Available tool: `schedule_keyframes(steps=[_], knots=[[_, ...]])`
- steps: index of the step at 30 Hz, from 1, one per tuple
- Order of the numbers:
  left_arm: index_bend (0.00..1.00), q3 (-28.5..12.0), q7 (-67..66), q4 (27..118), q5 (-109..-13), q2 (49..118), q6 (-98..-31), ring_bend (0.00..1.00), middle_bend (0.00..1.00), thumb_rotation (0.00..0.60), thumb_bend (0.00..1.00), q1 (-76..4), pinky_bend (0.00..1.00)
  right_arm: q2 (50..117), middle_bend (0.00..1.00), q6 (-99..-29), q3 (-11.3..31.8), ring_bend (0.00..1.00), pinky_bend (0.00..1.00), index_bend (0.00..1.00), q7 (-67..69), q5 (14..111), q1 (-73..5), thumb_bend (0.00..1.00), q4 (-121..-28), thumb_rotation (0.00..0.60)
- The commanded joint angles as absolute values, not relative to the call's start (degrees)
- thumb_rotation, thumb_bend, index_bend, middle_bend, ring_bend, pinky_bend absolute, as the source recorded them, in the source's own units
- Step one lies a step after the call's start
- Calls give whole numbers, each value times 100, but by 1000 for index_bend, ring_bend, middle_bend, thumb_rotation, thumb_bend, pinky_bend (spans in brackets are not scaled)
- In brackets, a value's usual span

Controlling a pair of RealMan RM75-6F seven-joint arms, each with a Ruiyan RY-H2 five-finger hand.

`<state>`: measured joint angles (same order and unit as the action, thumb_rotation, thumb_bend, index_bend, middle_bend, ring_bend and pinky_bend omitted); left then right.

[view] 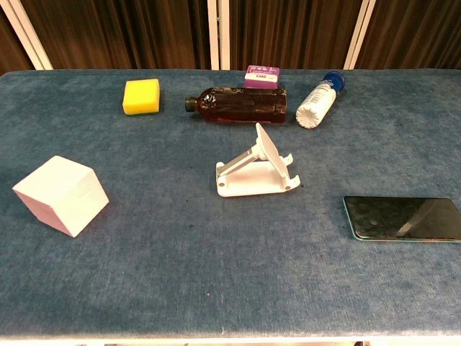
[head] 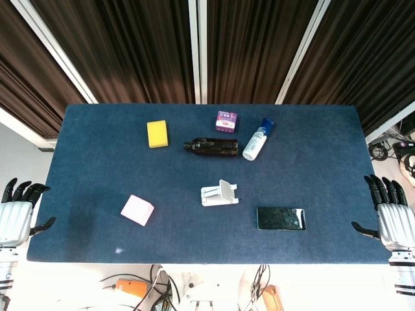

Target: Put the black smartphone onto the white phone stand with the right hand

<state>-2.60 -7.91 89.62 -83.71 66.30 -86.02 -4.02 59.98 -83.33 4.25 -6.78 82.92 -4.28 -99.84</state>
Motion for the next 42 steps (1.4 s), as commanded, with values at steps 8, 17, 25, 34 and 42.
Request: schedule_keyframes(steps=[8, 17, 25, 34, 42], knots=[[270, -239, -707, 8865, -8387, 6743, -8559, 143, 238, 600, 81, -409, 11, 6115, 91, -7369, 197, 0, 72, 0, -709, 7989, -725, 185, -10777, 600], [270, -224, -591, 8747, -8409, 6808, -8552, 143, 238, 600, 81, -403, 11, 7032, 0, -6613, 415, 0, 5, 103, -2213, 6611, -1366, 187, -11028, 600], [270, -211, -494, 8620, -8394, 6865, -8524, 143, 238, 600, 82, -392, 11, 7751, 0, -6402, 593, 0, 0, 219, -3211, 5657, -1962, 188, -10923, 600], [270, -203, -338, 8499, -8382, 6912, -8515, 143, 238, 600, 81, -369, 11, 8155, 0, -6273, 490, 0, 0, 270, -3894, 5019, -2451, 209, -10921, 600], [270, -196, -221, 8389, -8363, 6960, -8479, 143, 238, 600, 81, -360, 10, 8358, 0, -6384, 415, 0, 0, 314, -3907, 4879, -2614, 241, -10759, 600]])
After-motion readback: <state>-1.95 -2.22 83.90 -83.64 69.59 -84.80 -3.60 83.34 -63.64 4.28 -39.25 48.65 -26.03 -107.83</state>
